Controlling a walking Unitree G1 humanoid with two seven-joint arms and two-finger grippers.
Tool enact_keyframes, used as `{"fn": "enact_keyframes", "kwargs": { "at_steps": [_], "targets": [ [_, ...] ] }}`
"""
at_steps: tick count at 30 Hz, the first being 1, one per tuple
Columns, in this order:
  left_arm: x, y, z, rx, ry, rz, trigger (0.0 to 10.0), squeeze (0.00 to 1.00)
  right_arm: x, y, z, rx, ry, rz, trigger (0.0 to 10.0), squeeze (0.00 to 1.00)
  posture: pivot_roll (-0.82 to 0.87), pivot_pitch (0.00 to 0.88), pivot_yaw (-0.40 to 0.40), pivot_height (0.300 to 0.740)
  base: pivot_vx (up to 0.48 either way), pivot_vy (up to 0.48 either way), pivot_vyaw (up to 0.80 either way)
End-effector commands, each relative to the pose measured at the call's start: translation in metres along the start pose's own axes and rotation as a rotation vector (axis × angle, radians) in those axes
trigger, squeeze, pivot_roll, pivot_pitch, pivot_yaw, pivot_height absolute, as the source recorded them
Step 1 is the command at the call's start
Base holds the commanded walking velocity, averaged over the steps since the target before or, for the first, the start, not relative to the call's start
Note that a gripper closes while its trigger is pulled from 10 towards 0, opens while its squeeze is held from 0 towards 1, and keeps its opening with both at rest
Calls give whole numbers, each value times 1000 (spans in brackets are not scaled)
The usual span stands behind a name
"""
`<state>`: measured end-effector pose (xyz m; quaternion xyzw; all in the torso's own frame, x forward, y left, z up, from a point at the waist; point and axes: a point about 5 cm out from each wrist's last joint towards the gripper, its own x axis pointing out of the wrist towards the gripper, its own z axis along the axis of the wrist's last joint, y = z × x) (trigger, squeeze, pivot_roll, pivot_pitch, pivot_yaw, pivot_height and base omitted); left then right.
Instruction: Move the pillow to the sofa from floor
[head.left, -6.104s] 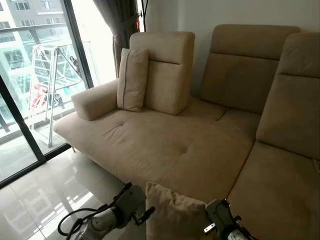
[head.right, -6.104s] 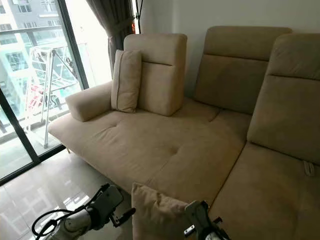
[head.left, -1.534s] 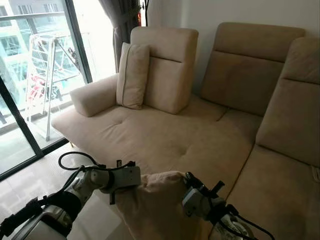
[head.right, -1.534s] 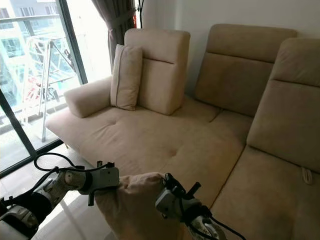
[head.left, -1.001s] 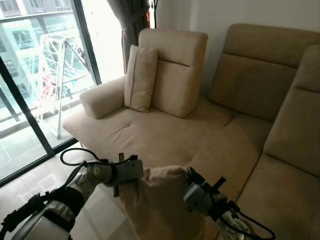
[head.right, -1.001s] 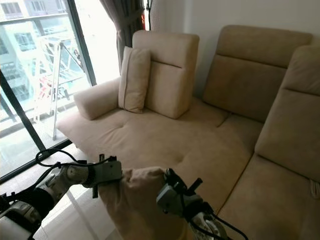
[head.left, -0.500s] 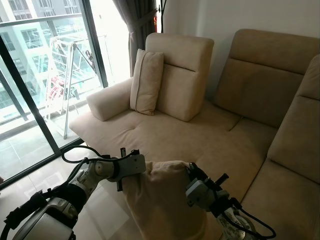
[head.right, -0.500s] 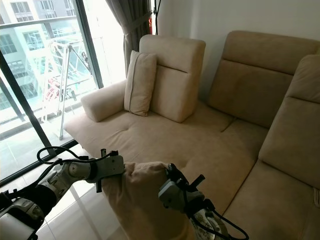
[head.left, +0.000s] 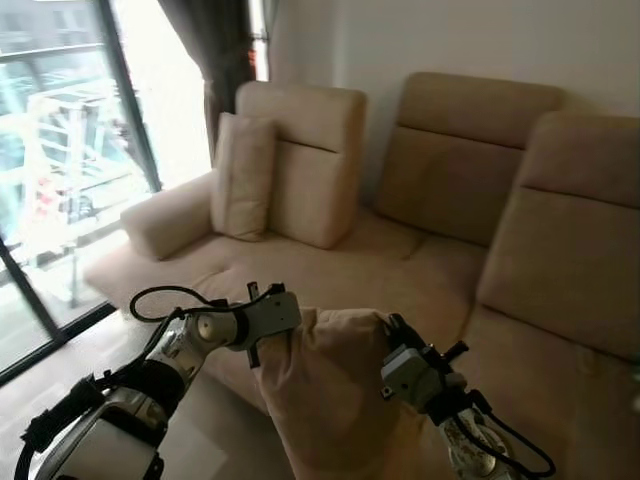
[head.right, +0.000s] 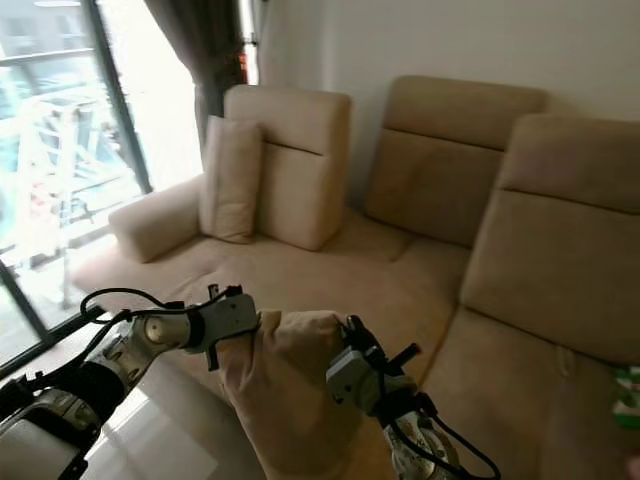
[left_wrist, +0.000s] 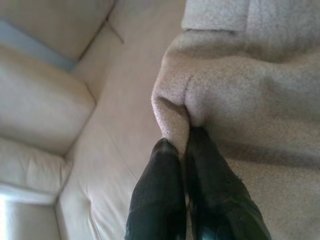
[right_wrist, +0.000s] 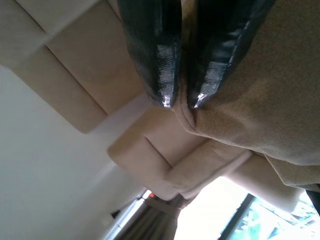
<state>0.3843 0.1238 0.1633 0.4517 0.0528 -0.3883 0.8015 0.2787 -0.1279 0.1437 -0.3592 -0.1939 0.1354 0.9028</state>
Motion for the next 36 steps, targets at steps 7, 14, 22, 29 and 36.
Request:
{"fn": "enact_keyframes", "kwargs": {
  "at_steps": [7,14,22,29,36],
  "targets": [
    [2,12,15,-54,-73,84,10000,0,8,-3,19,16,-88,-35,10000,0,79,0,40,740,0,0,-800],
    [3,12,15,-69,-78,88,10000,0,7,-4,19,17,-85,-38,10000,0,77,0,40,740,0,0,-800],
    [4,12,16,-82,-84,88,10000,0,7,-4,18,17,-81,-39,10000,0,76,0,37,740,0,0,-800],
    [5,11,17,-100,-90,98,10000,0,7,-4,18,15,-78,-36,10000,0,74,0,33,740,0,0,-457],
    [6,18,26,-167,-150,146,10000,0,15,-16,27,3,-120,-67,10000,0,70,0,31,740,0,0,0]
  ]
}}
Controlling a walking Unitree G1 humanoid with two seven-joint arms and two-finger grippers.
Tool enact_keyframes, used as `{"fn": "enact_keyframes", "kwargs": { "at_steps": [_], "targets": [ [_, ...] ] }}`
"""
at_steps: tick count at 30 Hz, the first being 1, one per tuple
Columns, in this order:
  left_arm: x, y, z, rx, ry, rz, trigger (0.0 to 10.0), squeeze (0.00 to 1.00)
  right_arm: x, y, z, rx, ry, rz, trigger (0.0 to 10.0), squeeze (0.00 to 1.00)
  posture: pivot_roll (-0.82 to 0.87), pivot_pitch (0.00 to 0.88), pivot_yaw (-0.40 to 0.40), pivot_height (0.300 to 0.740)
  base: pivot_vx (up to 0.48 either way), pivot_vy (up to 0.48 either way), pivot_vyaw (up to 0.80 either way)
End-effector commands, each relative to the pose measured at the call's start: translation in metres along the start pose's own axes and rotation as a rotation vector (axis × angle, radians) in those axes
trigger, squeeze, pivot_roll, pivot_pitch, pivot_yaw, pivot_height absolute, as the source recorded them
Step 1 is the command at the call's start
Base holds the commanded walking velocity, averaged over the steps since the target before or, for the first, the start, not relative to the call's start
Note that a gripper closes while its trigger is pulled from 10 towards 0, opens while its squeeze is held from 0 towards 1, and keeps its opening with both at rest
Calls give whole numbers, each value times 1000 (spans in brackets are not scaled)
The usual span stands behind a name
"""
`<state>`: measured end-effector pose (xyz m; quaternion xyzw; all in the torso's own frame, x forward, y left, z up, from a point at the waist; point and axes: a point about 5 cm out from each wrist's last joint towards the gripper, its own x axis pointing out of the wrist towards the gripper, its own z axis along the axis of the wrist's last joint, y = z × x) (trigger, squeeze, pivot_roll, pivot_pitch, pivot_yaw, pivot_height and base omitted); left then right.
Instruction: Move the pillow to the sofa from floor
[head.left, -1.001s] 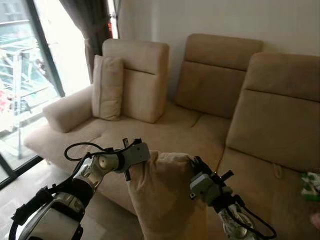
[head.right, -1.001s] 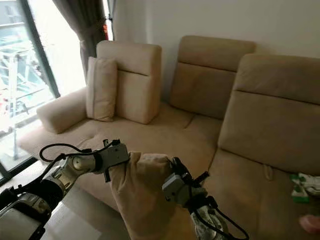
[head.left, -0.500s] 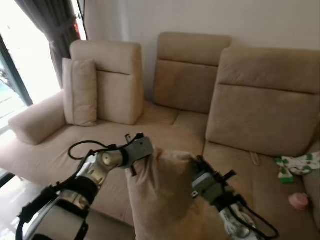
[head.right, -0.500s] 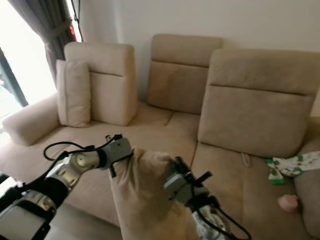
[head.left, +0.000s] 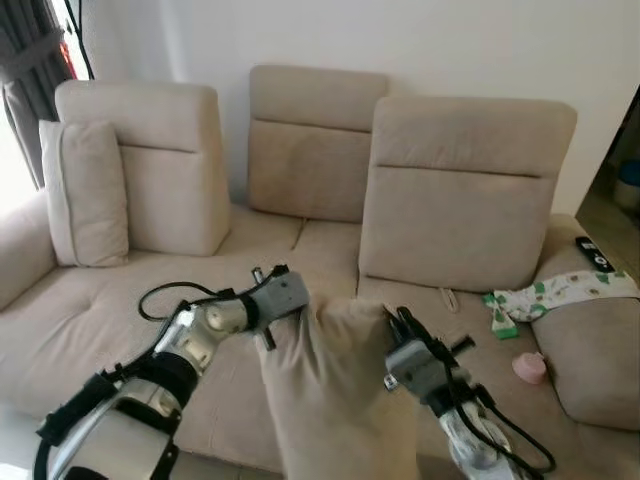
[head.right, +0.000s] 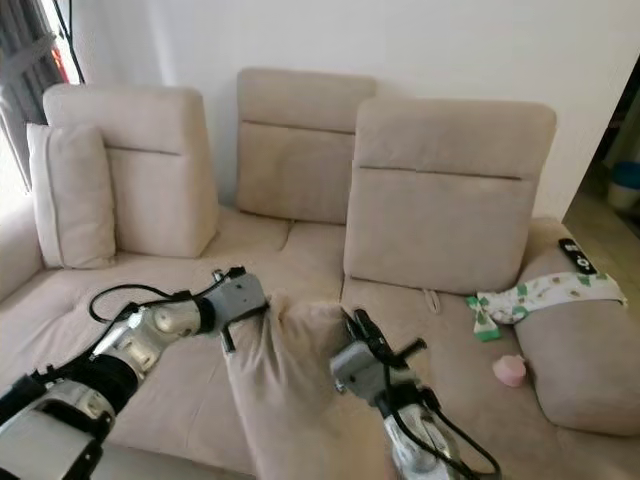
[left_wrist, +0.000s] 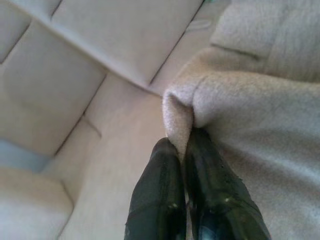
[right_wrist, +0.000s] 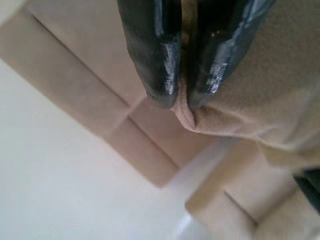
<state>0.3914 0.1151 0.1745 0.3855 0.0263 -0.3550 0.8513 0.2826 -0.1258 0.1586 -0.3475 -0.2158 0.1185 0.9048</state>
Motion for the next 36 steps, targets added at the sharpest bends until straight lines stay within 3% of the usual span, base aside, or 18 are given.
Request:
{"fn": "enact_keyframes", "kwargs": {
  "at_steps": [1,12,36],
  "targets": [
    [3,7,21,-54,-114,40,10000,0,10,-10,20,-8,-102,-23,10000,0,71,0,30,740,0,0,0],
    [3,10,33,-67,-197,66,10000,0,13,-11,22,-9,-117,-22,10000,0,71,0,28,740,0,0,0],
    [4,7,34,-52,-205,40,10000,0,13,-11,21,-8,-109,-13,10000,0,64,0,33,740,255,0,0]
  ]
}}
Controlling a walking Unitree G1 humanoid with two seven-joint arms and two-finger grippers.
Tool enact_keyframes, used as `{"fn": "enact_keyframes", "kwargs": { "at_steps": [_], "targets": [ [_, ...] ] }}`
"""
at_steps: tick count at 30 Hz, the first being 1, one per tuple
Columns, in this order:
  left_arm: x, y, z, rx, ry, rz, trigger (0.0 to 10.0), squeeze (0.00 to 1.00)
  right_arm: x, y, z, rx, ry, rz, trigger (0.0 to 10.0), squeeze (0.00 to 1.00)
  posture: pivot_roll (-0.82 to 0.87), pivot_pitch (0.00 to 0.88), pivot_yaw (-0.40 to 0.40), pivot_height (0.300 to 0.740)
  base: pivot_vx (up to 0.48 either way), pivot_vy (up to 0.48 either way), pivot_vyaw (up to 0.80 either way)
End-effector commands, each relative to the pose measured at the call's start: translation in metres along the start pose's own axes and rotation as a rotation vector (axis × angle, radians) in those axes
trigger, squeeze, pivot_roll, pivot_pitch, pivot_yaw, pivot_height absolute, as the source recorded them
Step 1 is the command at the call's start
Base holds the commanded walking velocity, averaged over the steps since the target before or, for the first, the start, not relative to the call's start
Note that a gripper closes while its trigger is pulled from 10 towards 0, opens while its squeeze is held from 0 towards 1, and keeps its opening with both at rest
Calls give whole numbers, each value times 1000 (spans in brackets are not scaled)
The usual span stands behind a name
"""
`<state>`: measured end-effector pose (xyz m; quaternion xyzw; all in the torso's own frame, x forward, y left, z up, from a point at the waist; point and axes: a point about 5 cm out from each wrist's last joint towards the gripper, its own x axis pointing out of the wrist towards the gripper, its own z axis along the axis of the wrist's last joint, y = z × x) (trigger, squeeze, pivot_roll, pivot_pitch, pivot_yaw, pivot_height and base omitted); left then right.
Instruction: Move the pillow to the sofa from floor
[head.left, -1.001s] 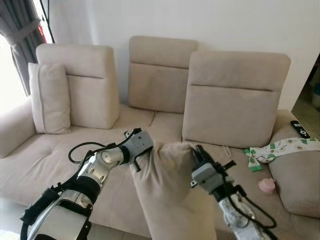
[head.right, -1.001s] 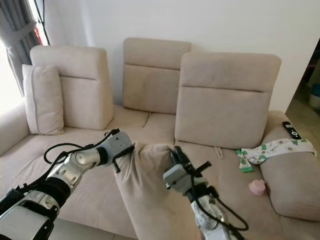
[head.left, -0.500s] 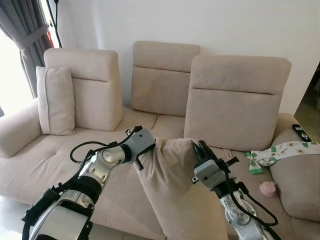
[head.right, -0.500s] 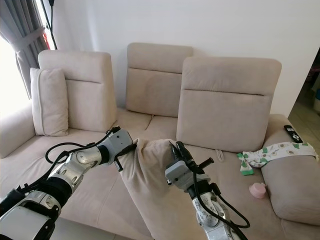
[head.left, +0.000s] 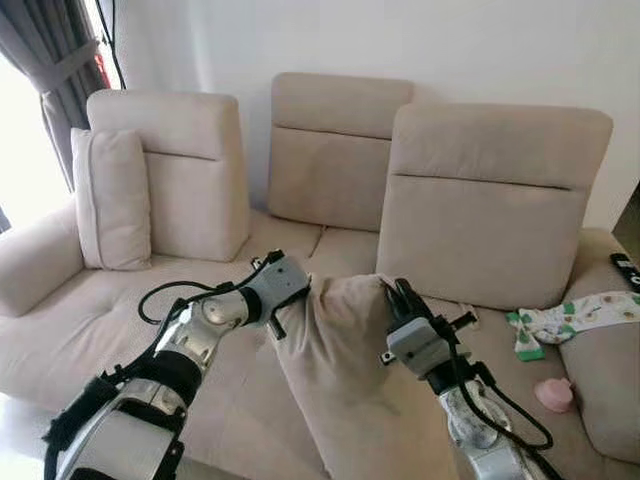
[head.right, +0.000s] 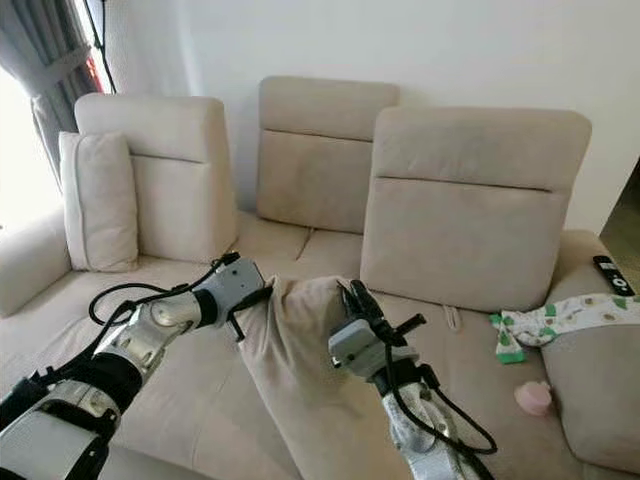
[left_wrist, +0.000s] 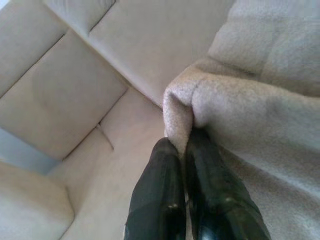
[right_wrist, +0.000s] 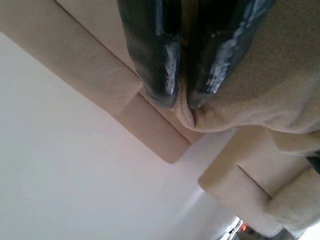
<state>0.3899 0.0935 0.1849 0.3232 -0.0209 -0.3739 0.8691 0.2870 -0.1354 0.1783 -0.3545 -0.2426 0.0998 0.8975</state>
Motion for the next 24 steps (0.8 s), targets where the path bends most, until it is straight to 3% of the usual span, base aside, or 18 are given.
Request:
{"fn": "enact_keyframes", "kwargs": {
  "at_steps": [1,24],
  "targets": [
    [-2,10,14,35,-67,21,10000,0,6,10,16,26,-73,34,10000,0,63,0,34,740,262,0,0],
    [-1,8,16,45,-80,5,10000,0,6,10,16,30,-64,30,10000,0,58,0,39,740,230,0,0]
  ]
}}
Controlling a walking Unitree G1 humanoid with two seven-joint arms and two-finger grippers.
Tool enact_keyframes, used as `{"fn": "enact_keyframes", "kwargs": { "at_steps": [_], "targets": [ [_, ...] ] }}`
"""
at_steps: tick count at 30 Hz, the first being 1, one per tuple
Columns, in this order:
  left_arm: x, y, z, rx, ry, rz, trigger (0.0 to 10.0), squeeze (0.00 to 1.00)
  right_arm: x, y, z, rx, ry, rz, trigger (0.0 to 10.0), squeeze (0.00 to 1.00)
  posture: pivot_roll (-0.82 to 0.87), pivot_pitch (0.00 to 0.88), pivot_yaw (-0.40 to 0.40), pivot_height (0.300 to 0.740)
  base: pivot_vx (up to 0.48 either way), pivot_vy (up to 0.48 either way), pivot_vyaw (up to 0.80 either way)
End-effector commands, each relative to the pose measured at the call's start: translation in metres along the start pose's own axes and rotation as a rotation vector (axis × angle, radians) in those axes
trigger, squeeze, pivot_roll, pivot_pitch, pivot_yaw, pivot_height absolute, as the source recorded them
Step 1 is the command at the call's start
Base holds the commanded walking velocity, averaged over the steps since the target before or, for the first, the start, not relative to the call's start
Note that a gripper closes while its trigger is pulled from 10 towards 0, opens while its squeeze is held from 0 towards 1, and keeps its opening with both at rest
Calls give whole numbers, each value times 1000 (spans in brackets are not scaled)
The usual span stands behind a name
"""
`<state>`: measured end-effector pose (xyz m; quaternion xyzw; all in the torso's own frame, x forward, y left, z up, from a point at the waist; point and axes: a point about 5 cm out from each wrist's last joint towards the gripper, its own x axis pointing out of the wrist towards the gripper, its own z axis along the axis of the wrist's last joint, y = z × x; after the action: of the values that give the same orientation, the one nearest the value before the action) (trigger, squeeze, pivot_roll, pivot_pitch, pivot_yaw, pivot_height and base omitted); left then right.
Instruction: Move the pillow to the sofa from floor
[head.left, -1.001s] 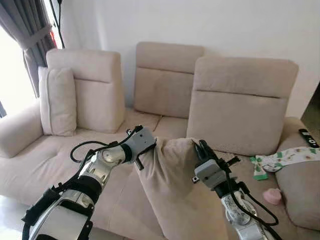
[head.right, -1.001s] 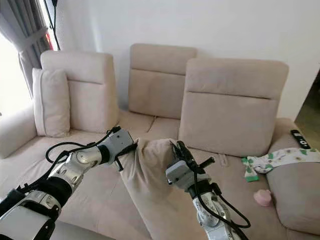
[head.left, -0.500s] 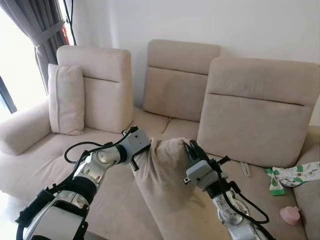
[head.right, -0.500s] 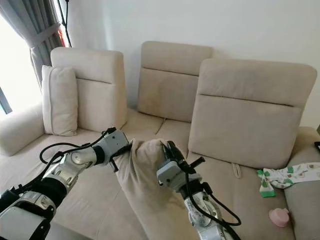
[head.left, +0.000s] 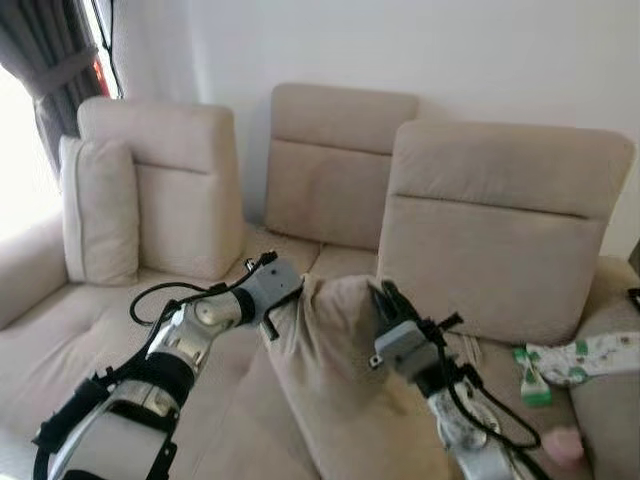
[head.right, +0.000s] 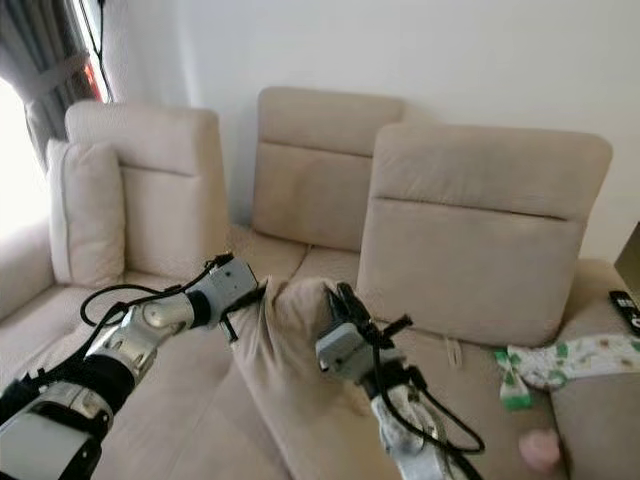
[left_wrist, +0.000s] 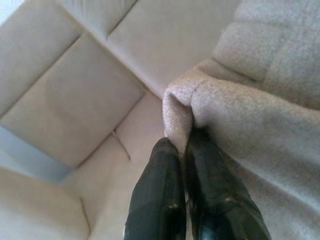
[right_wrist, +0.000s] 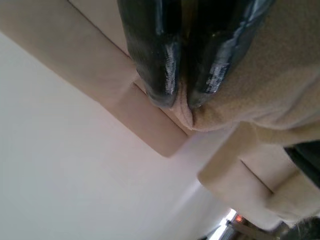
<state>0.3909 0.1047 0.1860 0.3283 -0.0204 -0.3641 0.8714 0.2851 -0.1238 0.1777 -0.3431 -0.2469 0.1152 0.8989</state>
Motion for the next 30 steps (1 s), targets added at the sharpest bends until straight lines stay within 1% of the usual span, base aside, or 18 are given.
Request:
{"fn": "enact_keyframes", "kwargs": {
  "at_steps": [1,6,11,15,23,30],
  "targets": [
    [6,1,22,46,-94,-14,10000,0,3,2,7,6,-38,9,10000,0,57,0,40,740,0,0,0],
    [8,1,26,71,-102,-19,10000,0,2,0,-1,56,16,-7,10000,0,55,0,41,740,0,0,0],
    [9,1,30,85,-113,-20,10000,0,1,1,-4,76,39,-8,10000,0,52,0,42,740,0,0,0],
    [12,2,43,105,-165,-13,10000,0,-2,1,-13,100,90,-24,10000,0,47,0,49,740,0,0,0],
    [17,-1,54,122,-200,-36,10000,0,-1,-5,-17,119,129,-75,10000,0,45,0,54,740,0,0,0],
    [19,-5,56,134,-205,-51,10000,0,-1,-4,-17,122,136,-71,10000,0,46,0,56,740,0,0,0]
  ]
}}
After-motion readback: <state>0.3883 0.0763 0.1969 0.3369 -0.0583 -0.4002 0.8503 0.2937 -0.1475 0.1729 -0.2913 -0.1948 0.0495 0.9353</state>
